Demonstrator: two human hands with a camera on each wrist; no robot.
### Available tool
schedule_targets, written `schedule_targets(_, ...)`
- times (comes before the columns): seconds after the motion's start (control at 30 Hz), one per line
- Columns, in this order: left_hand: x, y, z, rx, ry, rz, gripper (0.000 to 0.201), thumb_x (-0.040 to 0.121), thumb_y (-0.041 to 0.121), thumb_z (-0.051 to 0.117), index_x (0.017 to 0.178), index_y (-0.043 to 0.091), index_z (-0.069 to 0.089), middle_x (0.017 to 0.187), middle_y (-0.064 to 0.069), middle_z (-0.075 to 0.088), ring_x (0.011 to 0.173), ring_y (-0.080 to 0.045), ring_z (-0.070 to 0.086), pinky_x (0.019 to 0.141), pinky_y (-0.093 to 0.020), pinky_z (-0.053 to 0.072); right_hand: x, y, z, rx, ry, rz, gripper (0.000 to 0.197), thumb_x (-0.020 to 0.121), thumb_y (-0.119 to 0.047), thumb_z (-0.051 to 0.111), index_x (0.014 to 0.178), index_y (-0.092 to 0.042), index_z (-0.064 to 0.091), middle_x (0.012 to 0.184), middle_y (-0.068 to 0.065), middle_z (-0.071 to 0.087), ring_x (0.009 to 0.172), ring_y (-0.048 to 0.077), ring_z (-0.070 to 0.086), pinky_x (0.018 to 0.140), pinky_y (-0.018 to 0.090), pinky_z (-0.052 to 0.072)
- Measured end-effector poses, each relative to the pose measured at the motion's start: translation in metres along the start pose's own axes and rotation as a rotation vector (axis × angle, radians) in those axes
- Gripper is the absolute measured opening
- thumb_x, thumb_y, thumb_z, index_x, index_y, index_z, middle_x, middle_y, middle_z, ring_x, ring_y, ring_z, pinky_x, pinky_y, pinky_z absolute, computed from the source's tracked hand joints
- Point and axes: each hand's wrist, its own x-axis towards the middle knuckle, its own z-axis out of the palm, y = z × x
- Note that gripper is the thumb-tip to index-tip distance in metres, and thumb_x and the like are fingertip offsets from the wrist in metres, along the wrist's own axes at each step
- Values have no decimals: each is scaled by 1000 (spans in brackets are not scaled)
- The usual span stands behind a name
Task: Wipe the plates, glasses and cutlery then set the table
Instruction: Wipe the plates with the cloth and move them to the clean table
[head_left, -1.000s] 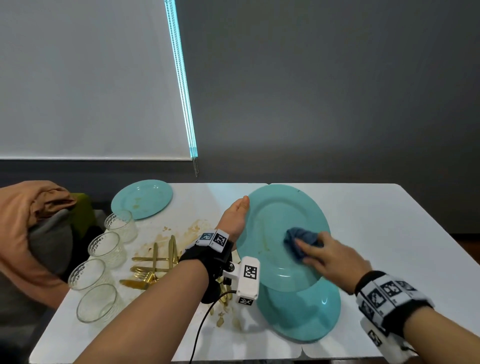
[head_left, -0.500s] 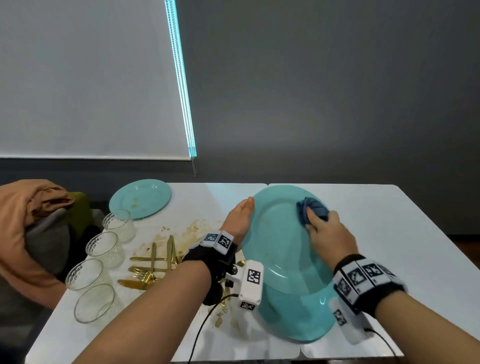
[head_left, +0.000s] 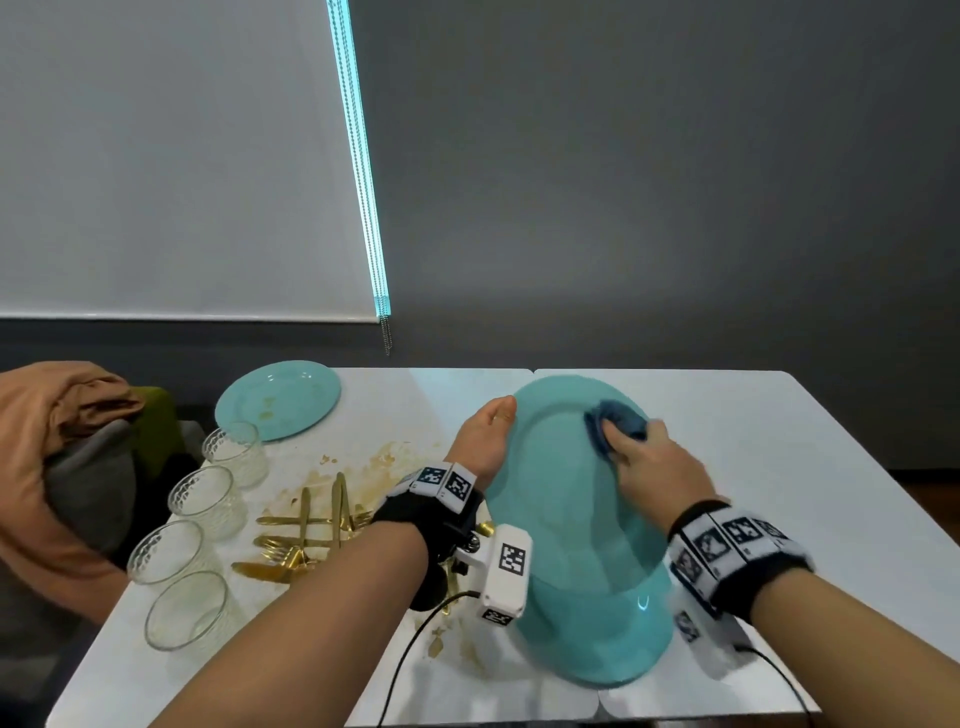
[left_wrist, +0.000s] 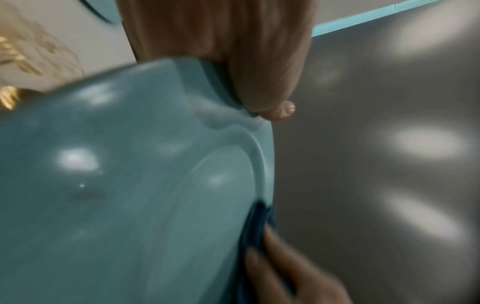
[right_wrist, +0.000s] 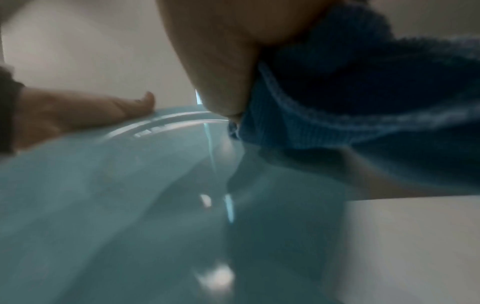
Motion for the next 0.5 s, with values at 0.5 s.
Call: schedule_targets(0.5,-1,-35,-6,-92,95,-80,62,81,69,42,115,22,62,119,-4,65,112,-25,60,100,-48,45,-5,19,-8,-62,-91,56,47,98,-33,37,144,-36,27,122,13,41,103,35,56,86,36,45)
